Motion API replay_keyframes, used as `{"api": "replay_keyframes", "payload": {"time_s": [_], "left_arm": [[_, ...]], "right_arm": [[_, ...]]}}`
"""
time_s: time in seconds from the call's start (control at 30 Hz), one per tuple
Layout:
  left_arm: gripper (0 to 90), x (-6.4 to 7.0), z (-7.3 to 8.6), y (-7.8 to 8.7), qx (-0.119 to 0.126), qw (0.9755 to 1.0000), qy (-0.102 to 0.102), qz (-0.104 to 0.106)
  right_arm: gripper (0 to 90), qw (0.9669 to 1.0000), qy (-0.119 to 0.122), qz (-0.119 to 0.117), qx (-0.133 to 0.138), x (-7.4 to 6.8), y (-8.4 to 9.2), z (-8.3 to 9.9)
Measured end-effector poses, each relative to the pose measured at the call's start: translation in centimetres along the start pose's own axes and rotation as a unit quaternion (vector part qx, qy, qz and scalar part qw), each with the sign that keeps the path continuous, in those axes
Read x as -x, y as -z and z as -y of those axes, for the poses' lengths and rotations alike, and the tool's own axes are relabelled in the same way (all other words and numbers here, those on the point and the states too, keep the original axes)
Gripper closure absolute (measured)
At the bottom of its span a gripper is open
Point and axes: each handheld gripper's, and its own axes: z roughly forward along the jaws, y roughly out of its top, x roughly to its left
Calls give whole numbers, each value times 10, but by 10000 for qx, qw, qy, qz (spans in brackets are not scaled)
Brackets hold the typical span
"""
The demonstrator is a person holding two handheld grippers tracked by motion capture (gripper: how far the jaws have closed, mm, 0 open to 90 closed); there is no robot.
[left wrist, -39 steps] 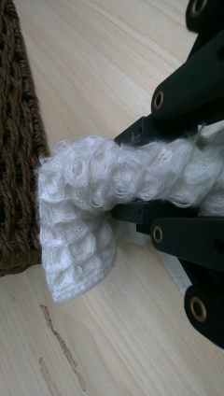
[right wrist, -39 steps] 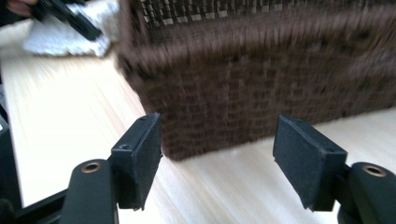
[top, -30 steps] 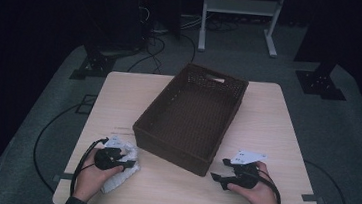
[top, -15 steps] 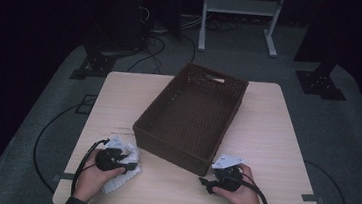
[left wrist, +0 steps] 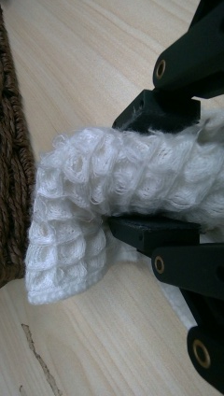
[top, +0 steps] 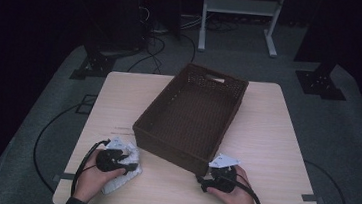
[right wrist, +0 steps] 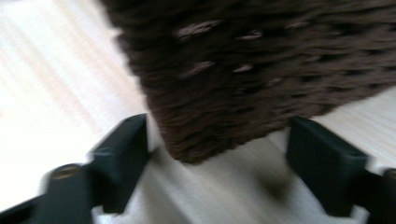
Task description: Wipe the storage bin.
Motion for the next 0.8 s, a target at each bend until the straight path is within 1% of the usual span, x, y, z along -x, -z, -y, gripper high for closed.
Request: {"api": "replay_keyframes", "payload": {"time_s": [0.03, 0.07, 0.1, 0.17, 0.3, 0.33, 0.47, 0.6, 0.73, 0.8], "left_arm": [[531, 1, 0, 0, -9, 10000, -4, -25], [537, 1, -1, 0, -22, 10000, -18, -47], [546, 2, -1, 0, -71, 9999, -69, -76], [580, 3, -2, -1, -86, 9998, -143, -125], [647, 3, -2, 0, -95, 9998, -136, -119], [656, 3, -3, 0, -111, 9997, -157, -128], [680, 2, -4, 2, -104, 9998, -115, -95], [684, 2, -6, 6, 17, 9999, -66, -92], [683, 2, -9, 13, 240, 9995, -84, -191], [683, 3, -11, 18, 442, 9986, -102, -259]], "right_arm": [[276, 10000, -48, 34, 15, 1, 1, 0], [282, 10000, -46, 43, 15, 1, 1, 0], [283, 10000, -52, 47, 17, 1, 1, 0], [283, 10000, -51, 55, 27, 0, 0, 0], [282, 10000, -52, 54, 26, 0, 0, 0], [282, 10000, -52, 53, 26, 0, 0, 0], [282, 10000, -54, 51, 24, 0, 0, 0], [277, 10000, -48, 47, 23, 0, 0, 0], [276, 10000, -48, 47, 22, 0, 0, 0], [275, 10000, -51, 48, 20, 0, 0, 0]]}}
